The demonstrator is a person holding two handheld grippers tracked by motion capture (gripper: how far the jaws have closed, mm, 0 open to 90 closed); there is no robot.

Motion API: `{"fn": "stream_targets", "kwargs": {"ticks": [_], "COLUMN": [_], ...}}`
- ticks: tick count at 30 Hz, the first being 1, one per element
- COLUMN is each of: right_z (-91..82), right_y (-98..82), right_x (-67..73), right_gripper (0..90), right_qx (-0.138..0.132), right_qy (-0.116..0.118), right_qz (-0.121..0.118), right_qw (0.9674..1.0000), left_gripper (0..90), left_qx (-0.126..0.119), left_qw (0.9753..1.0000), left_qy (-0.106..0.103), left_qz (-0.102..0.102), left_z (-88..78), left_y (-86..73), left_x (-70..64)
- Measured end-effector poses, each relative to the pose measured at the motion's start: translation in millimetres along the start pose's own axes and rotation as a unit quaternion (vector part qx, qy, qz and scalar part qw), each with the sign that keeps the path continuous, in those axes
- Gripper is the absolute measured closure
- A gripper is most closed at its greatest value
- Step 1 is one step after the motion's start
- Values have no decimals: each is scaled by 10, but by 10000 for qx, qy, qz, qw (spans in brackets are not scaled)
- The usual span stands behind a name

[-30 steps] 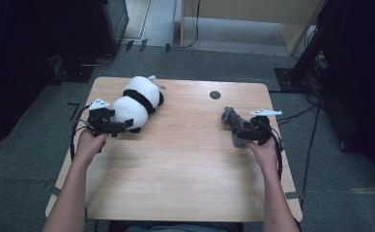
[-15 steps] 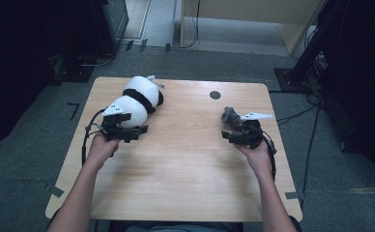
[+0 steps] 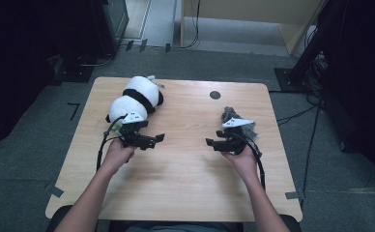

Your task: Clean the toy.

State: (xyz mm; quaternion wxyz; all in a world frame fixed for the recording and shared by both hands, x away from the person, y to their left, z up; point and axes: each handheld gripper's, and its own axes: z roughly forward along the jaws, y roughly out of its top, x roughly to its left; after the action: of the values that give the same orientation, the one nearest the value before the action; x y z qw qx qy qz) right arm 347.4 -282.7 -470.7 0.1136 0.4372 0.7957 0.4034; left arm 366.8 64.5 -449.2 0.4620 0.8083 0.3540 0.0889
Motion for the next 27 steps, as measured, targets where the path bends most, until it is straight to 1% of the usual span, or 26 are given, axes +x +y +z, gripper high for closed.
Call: {"fn": "stream_targets", "kwargs": {"ticks": [1,3,4,5,6,7,9,11,13,17,18,20,22,25,27], "right_z": [17,51,66,81,99,109,138,168,198,270,290,326,364,419,454], "right_y": [-11,-25,-31,-35,-40,-42,-54,-73,-111,-145,-152,-168,-191,-230,-255], "right_x": [17,40,57,81,105,123,153,182,209,261,268,284,287,301,321], "right_gripper": [395,402,406,408,408,411,413,416,428,427,427,427,427,427,425], "right_qx": [15,56,66,84,81,83,52,49,-23,50,60,113,122,175,232], "right_qy": [-18,67,91,119,104,97,116,156,159,118,129,109,90,36,-18], "right_qz": [-17,32,37,36,-42,-50,-91,-48,-65,-128,-132,-113,-149,-168,-180], "right_qw": [10000,10000,9999,9999,9999,9999,9999,9999,9998,9998,9998,9998,9998,9997,9996], "left_gripper": [72,72,72,73,98,145,147,147,148,149,149,150,150,150,151], "left_qx": [7,55,77,54,47,55,136,275,304,336,365,434,554,613,695], "left_qw": [10000,9999,9998,9999,10000,10000,9999,9996,9995,9994,9992,9989,9983,9978,9971], "left_qy": [-19,-151,-161,-107,-55,22,-47,-50,-36,-125,-158,-111,-146,-147,-101], "left_qz": [9,-16,-12,33,35,-1,-33,48,120,22,25,106,118,209,291], "left_z": [26,75,99,128,144,171,225,274,311,388,410,452,492,548,585], "left_y": [-7,-22,-33,-51,-63,-78,-115,-144,-172,-234,-253,-290,-321,-369,-398], "left_x": [-22,-60,-84,-118,-138,-162,-190,-223,-250,-273,-279,-294,-301,-327,-334]}}
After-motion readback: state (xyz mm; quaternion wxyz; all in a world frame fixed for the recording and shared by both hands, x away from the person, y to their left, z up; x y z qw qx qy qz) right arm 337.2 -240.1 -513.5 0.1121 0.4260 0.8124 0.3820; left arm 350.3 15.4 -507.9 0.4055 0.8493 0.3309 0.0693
